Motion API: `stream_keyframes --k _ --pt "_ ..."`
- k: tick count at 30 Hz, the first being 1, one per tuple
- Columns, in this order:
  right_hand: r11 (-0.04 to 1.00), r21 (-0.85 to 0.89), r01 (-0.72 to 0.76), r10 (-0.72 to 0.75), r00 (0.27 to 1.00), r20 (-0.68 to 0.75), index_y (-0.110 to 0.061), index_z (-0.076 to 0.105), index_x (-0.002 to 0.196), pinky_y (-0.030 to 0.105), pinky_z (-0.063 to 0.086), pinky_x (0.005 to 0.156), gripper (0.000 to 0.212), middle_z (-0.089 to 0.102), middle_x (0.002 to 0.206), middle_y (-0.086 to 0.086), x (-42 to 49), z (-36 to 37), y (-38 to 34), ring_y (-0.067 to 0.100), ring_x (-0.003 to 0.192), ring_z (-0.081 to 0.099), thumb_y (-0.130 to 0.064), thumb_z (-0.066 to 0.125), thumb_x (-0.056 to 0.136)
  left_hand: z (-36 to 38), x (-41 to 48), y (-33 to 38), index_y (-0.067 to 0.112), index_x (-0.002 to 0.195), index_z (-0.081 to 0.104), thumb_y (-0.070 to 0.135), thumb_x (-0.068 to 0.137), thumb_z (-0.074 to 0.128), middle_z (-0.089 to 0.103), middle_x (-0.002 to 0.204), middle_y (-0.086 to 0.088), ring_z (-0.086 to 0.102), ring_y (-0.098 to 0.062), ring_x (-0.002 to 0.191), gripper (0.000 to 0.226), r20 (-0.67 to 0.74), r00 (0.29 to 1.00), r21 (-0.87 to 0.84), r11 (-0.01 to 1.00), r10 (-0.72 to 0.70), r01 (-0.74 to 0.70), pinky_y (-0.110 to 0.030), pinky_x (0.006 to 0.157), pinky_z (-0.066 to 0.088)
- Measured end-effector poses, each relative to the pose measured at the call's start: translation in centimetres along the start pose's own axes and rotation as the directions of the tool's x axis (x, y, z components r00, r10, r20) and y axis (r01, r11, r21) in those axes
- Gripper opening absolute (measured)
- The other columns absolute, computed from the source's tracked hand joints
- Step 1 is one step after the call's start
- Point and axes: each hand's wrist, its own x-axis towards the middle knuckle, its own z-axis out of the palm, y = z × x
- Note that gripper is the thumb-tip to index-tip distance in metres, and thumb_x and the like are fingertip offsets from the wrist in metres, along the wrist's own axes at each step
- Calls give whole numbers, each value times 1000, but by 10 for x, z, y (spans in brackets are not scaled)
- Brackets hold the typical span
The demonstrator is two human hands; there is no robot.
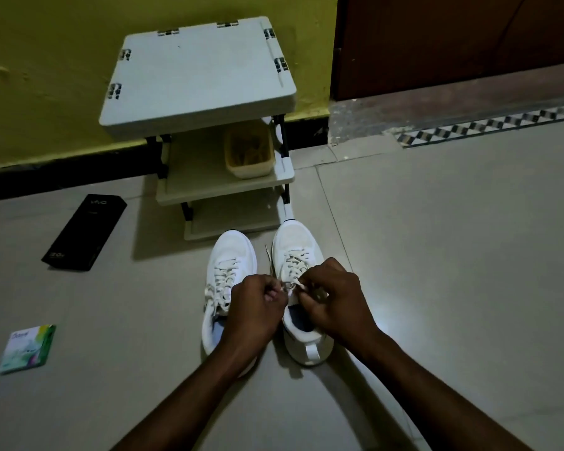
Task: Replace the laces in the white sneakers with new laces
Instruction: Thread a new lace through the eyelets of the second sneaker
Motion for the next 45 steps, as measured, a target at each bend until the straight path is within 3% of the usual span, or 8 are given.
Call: stream_keyframes --k 4,7,23,27,31,35,38,45 --pt "998 -5 61 -60 997 58 -14 74 93 31 46 63 30 62 79 -11 0 3 -2 22 78 55 2 72 68 0 1 -1 13 71 71 5 83 64 67 65 0 58 -8 61 16 -6 1000 10 1000 0 0 -17 58 42" --pt "991 -67 117 -107 985 133 -10 75 89 36 47 59 26 63 73 5 2 3 2 27 76 52 -1 69 66 0 2 -1 12 73 73 4 83 65 69 66 -1 62 -12 64 15 -3 1000 2 1000 -1 1 -18 60 44" --pt "968 -201 150 -101 967 235 -10 70 75 29 29 64 21 51 74 6 4 7 2 23 82 39 -22 53 73 -7 0 4 8 73 73 1 83 64 66 62 1 56 5 54 15 48 999 -56 998 -25 28 -5 55 39" --pt "955 -242 172 -107 960 259 -9 67 71 37 38 63 22 51 72 9 6 13 4 26 78 42 -22 49 76 -7 1 2 12 70 72 2 81 65 68 62 0 56 2 54 16 62 997 -59 997 -38 42 -8 56 39" --pt "962 -234 144 -87 968 237 -11 65 67 35 36 62 21 50 68 9 6 13 2 27 76 45 -23 52 79 -7 2 0 14 68 72 9 76 64 69 62 2 67 -13 63 13 51 998 -47 998 -40 42 -24 61 48" --pt "973 -214 85 -31 969 244 -14 63 68 39 41 62 18 49 70 3 6 14 0 30 77 48 -26 54 78 -8 1 0 16 68 73 5 78 66 70 62 5 66 -7 62 16 39 999 -41 999 -17 19 -24 63 52" --pt "974 -226 -9 53 980 190 -19 62 67 37 34 59 9 47 70 -5 6 13 -4 31 78 52 -24 63 74 -7 1 -3 19 72 75 9 81 70 71 62 8 68 -8 63 14 38 999 -75 997 -13 16 -24 65 53" --pt "900 -436 23 82 972 221 -19 58 59 33 25 59 7 50 66 -1 6 19 -11 31 74 56 -24 61 60 -4 -6 -1 19 75 76 12 79 64 73 66 8 72 -12 64 14 -18 1000 -149 989 -24 21 -36 68 60"
